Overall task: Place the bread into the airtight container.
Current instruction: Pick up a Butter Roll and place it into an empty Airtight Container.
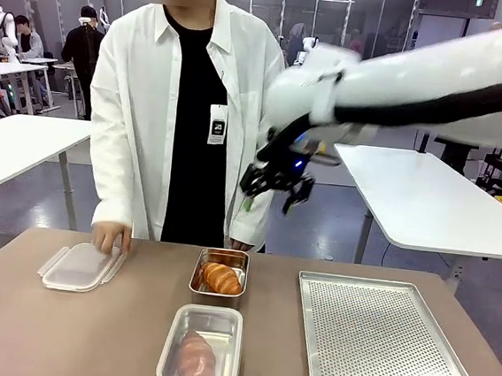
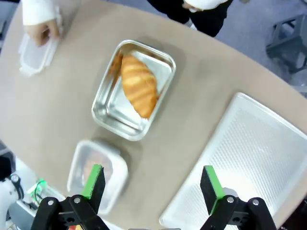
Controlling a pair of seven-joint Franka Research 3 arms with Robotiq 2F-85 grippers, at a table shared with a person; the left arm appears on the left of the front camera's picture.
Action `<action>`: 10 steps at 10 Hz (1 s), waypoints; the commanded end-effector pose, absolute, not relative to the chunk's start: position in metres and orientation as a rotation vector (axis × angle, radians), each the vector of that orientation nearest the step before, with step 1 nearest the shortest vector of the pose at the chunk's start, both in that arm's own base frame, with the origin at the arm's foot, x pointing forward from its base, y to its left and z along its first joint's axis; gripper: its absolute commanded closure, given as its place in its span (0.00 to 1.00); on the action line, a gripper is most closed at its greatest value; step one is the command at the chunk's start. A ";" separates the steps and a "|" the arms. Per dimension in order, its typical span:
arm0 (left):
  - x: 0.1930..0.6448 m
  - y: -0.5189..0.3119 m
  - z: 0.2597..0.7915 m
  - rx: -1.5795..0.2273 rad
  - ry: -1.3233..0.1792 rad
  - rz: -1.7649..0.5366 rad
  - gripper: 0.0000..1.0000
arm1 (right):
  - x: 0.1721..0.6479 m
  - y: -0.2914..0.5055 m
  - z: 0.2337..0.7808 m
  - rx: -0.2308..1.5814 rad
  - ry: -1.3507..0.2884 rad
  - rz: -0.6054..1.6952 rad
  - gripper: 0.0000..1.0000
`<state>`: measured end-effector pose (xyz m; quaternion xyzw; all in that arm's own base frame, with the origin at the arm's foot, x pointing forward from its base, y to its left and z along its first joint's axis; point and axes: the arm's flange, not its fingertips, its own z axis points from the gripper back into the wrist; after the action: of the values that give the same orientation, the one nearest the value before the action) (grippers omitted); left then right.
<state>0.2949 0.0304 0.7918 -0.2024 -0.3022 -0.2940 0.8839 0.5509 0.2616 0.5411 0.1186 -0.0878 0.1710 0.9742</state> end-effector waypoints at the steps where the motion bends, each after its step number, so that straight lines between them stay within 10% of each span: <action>1: 0.294 0.030 0.793 -0.439 -0.633 -0.630 0.00 | 0.501 0.198 0.583 0.249 -0.194 0.434 0.00; 10: 0.294 0.030 0.793 -0.439 -0.633 -0.630 0.00 | 0.283 0.035 0.759 0.313 -0.547 0.435 0.00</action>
<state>0.2949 0.0304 0.7918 -0.2024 -0.3022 -0.2939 0.8839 0.2923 0.0332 0.7668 0.1409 -0.2678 0.2124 0.9291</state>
